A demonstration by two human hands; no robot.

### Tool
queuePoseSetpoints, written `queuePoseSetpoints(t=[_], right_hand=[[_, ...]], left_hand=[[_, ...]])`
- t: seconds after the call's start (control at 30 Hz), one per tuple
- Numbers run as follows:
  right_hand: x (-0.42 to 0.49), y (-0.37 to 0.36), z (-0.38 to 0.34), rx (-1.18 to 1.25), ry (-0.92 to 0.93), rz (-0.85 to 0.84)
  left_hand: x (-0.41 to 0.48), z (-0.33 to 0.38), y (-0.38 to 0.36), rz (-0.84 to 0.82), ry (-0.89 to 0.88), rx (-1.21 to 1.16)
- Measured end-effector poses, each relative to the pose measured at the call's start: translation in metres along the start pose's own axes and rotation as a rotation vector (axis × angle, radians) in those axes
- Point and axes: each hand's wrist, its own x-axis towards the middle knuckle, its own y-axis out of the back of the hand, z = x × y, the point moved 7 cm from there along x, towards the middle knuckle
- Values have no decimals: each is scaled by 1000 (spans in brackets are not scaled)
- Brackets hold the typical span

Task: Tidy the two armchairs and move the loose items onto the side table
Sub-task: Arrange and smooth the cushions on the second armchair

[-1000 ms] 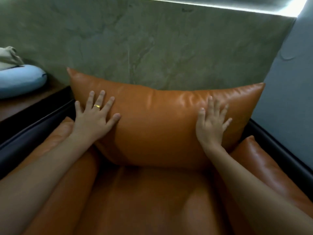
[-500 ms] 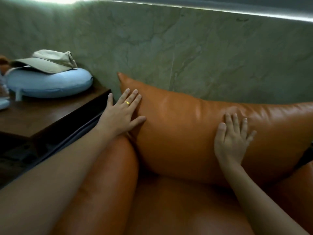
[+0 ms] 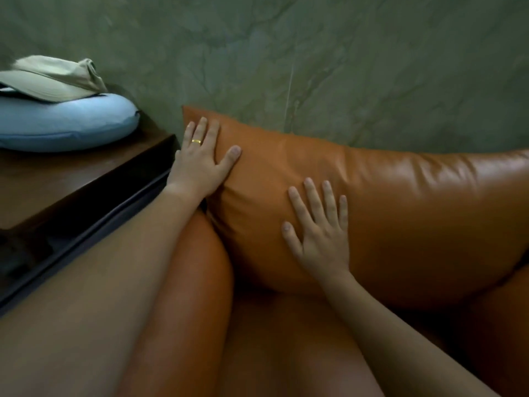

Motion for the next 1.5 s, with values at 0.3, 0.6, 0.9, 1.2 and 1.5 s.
queuePoseSetpoints(t=[0.3, 0.6, 0.9, 1.2, 1.5], right_hand=[[-85, 39, 99, 37, -427, -138], [-119, 39, 200, 154, -710, 79], [-94, 2, 216, -13, -753, 266], [-131, 56, 183, 334, -841, -254], [-314, 92, 35, 284, -609, -997]], left_hand=[[-141, 117, -46, -31, -414, 239], [-174, 133, -117, 198, 192, -171], [-147, 135, -131, 347, 194, -110], [-199, 124, -80, -124, 119, -127], [-447, 102, -71, -624, 258, 123]])
